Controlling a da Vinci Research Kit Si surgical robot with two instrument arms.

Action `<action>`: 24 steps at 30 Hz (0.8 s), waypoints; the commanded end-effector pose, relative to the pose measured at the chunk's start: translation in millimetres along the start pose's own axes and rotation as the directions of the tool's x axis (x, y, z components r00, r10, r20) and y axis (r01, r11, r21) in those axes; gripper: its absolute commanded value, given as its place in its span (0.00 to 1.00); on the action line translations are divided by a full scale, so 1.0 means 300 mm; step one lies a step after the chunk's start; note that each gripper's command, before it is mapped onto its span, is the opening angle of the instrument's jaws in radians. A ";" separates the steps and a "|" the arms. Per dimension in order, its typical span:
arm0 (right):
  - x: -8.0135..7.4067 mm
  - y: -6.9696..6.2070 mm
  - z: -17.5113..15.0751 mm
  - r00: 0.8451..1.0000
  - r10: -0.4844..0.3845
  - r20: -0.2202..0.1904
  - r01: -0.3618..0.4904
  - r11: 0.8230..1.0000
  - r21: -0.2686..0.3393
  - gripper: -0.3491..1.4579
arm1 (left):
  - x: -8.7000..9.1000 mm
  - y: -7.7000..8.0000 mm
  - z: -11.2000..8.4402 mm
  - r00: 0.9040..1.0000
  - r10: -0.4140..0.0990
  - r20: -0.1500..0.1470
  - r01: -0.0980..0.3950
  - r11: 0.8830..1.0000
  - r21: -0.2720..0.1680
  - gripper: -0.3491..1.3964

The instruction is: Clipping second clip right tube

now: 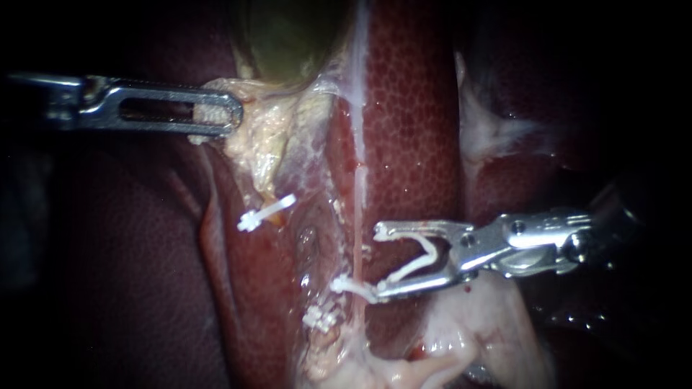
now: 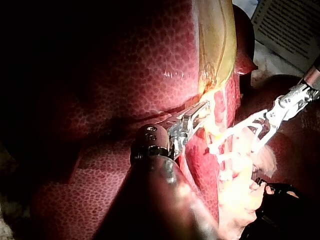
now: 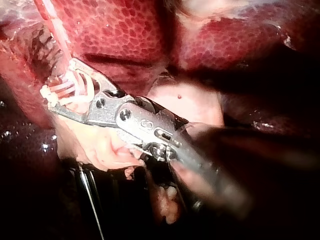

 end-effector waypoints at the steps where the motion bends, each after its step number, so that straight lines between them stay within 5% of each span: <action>1: -0.0016 0.0007 0.001 1.000 0.009 0.000 -0.009 1.000 0.000 0.51 | 0.0001 0.0000 0.0000 1.000 0.000 0.000 0.000 1.000 0.000 0.00; 11: -0.0093 0.0055 0.012 0.997 0.072 0.000 -0.072 0.997 -0.015 0.50 | 0.0003 0.0000 0.0000 1.000 0.001 0.000 -0.001 1.000 -0.001 0.00; 24: -0.0128 0.0063 0.021 0.993 0.120 -0.009 -0.120 0.993 -0.014 0.50 | 0.0006 -0.0002 0.0001 1.000 0.001 0.001 -0.001 1.000 -0.001 0.00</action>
